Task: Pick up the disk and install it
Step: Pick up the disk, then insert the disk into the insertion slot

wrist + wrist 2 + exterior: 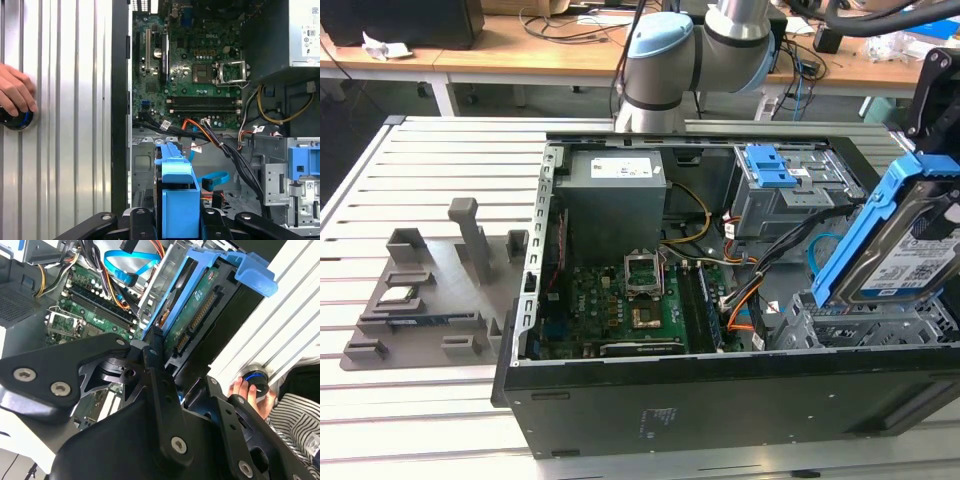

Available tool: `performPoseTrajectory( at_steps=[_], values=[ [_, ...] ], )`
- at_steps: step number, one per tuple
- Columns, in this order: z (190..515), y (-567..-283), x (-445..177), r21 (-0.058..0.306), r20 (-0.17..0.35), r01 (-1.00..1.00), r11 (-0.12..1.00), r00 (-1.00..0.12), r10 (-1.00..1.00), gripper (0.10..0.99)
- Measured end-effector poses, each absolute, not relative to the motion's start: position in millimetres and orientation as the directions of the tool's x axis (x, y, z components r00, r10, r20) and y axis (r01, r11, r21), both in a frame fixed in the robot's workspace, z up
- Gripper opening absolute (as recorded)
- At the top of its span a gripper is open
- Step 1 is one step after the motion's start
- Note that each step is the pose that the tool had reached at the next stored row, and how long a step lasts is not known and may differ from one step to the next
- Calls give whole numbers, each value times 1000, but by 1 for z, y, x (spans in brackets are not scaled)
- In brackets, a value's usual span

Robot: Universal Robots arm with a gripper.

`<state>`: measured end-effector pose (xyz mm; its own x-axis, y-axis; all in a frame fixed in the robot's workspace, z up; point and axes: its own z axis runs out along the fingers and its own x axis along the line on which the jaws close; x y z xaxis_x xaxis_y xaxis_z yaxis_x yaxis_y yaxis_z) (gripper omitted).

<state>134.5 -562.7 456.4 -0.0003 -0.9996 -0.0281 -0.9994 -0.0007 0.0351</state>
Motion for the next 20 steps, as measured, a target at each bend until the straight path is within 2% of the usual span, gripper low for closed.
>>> performPoseTrajectory(
  at_steps=[20],
  values=[
    [446, -561, 134, 35, -28, -999, -1, 0, -1000, 365]
  ],
)
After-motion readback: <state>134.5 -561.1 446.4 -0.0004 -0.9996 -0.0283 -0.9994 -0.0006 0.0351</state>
